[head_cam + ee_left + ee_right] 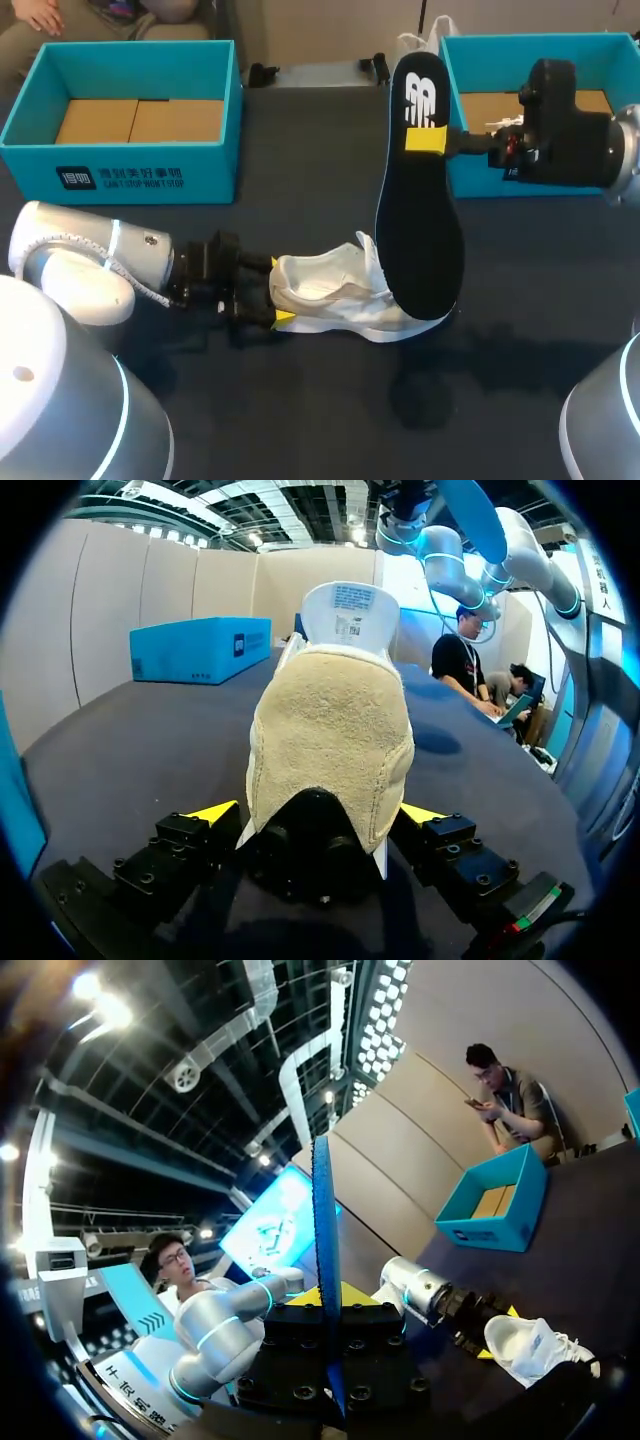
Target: Take the shoe out of the shoebox, open the shoe tongue, remove and reinsert the insole, then place the shoe into the shoebox
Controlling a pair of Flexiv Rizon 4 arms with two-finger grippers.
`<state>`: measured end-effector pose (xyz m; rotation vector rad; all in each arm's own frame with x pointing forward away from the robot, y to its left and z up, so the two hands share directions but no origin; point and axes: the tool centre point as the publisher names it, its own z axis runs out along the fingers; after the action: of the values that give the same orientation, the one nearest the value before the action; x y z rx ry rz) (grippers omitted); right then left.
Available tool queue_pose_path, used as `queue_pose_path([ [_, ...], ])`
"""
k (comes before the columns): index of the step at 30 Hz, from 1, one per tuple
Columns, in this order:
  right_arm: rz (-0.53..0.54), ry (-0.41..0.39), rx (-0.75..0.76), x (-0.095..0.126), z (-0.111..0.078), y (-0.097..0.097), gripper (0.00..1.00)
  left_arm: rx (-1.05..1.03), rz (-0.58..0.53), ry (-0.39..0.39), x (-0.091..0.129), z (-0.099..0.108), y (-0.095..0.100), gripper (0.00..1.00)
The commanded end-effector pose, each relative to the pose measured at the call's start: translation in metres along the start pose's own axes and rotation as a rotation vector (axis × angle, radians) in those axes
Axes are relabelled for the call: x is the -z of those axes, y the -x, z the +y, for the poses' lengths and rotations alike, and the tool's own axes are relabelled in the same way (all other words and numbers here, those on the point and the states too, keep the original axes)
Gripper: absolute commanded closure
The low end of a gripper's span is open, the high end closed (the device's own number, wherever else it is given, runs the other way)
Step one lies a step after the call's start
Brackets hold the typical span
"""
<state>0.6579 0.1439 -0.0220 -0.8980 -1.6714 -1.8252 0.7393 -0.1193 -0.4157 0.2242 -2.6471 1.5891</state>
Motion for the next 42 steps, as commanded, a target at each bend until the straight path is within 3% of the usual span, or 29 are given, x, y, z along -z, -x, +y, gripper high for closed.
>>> queue_pose_path([
  [1, -0.001, 0.002, 0.0, -0.001, -0.001, 0.0, 1.0, -0.002, 0.005, 0.088, 0.005, -0.001, 0.004, 0.0],
  [24, -0.001, 0.002, 0.0, -0.001, -0.001, 0.0, 1.0, -0.028, 0.02, 0.337, 0.032, -0.023, 0.005, 0.0],
  [42, -0.001, 0.002, 0.0, -0.001, -0.001, 0.0, 1.0, -0.028, 0.02, 0.337, 0.032, -0.023, 0.005, 0.0],
])
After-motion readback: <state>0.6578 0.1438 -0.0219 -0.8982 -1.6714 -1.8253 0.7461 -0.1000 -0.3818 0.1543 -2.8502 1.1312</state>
